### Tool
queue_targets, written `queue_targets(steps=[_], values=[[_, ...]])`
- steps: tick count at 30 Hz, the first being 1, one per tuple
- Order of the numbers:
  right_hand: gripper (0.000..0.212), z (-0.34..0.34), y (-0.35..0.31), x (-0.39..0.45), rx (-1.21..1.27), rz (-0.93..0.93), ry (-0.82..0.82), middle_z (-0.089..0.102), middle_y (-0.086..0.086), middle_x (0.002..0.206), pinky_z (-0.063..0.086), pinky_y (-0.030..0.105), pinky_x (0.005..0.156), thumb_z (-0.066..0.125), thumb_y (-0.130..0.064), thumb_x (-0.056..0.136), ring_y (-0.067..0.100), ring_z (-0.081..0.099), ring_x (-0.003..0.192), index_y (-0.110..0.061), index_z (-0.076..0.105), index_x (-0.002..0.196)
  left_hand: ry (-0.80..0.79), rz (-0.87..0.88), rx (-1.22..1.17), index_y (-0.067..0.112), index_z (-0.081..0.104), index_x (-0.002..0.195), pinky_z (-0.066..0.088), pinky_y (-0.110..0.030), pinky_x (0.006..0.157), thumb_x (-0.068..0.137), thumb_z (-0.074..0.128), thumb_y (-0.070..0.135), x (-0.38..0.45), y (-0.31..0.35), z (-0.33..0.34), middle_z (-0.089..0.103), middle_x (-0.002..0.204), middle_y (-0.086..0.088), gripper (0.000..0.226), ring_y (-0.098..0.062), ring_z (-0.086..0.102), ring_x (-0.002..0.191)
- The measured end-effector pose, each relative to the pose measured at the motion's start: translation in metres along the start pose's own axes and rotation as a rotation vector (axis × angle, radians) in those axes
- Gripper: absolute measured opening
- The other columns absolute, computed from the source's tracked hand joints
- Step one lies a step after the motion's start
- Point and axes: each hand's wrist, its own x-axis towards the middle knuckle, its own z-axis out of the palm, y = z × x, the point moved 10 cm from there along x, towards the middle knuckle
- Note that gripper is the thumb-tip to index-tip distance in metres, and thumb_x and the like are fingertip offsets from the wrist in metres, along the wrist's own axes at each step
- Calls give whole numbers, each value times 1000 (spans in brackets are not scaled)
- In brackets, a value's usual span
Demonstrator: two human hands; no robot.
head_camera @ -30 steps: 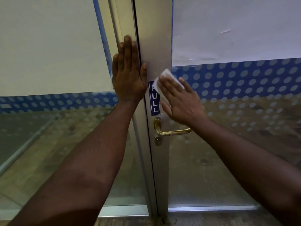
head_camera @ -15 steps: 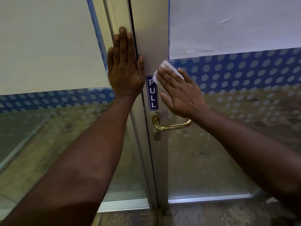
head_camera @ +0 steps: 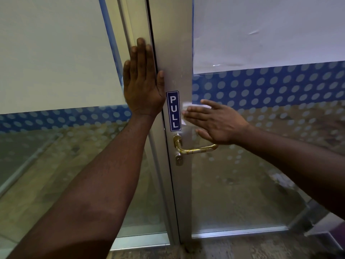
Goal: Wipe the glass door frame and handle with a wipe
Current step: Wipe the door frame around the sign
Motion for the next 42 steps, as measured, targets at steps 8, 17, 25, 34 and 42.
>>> queue_targets(steps=[8, 17, 25, 34, 42], values=[[62, 13, -14, -2, 41, -56, -63, 7, -2, 159, -3, 35, 120, -2, -55, 97, 10, -2, 146, -24, 7, 151, 10, 1, -4, 5, 28, 152, 2, -33, 123, 106, 34, 35, 0, -2, 2, 32, 157, -18, 55, -29, 23, 147], [62, 21, -18, -4, 92, -125, -108, 5, -3, 159, -4, 32, 119, -5, -58, 95, 8, -5, 145, -25, 2, 147, 2, -4, -28, 6, 26, 152, 5, -35, 124, 107, 31, 37, -1, -3, 4, 30, 159, -17, 55, -28, 22, 148], [67, 13, -5, 2, 87, -93, -56, 8, -3, 159, 4, 36, 121, -2, -60, 96, 10, 0, 148, -24, 8, 151, -13, -11, -7, 6, 25, 153, 5, -34, 124, 107, 31, 37, -1, -2, 3, 29, 159, -16, 56, -27, 20, 149], [63, -6, 16, 1, 72, -81, -13, 17, -2, 157, 0, 32, 119, 3, -58, 99, 9, 9, 146, -23, 16, 150, -11, -5, -30, 5, 26, 153, 3, -34, 124, 107, 31, 36, -1, -1, 2, 29, 159, -18, 56, -29, 21, 149], [69, 12, -4, -9, 196, 46, -81, -1, 0, 160, -2, 31, 120, -4, -61, 95, 10, -8, 147, -22, 1, 153, 4, -10, -26, 5, 27, 152, 2, -33, 124, 107, 34, 36, -1, -1, 1, 30, 158, -18, 55, -29, 22, 148]])
